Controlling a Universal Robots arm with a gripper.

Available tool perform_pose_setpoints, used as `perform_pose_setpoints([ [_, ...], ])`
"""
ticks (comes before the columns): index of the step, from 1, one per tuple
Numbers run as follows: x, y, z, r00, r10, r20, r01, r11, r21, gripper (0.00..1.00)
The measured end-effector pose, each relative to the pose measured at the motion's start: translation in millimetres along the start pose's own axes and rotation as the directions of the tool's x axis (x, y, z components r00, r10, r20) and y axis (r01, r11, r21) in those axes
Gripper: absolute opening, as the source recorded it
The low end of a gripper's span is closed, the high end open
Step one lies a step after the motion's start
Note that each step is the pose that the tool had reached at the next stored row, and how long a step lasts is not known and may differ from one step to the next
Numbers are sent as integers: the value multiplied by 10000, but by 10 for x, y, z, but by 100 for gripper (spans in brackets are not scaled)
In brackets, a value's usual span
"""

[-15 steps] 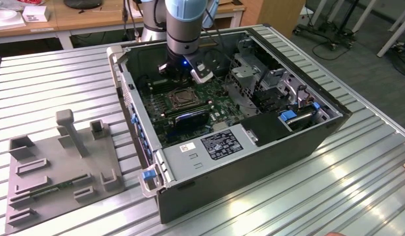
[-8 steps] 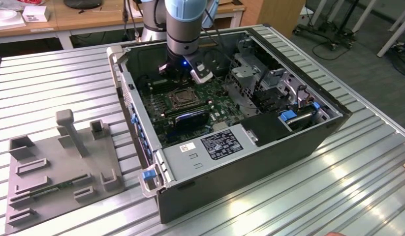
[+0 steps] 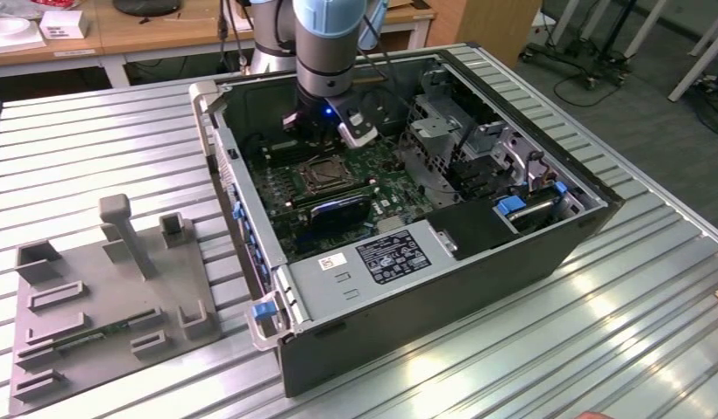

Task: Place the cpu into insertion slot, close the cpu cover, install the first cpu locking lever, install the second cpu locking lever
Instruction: 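Install the first cpu locking lever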

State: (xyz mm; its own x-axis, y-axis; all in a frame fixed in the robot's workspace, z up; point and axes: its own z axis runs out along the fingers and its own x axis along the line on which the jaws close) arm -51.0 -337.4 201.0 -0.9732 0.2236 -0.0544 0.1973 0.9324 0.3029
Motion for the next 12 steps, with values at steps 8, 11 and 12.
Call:
perform_pose_setpoints([
  [8,-7,19,16,9997,220,83,-220,9997,63,10],
  [11,-11,25,19,9996,276,114,-278,9996,112,10],
  [12,-11,26,20,9995,295,123,-297,9995,126,10],
])
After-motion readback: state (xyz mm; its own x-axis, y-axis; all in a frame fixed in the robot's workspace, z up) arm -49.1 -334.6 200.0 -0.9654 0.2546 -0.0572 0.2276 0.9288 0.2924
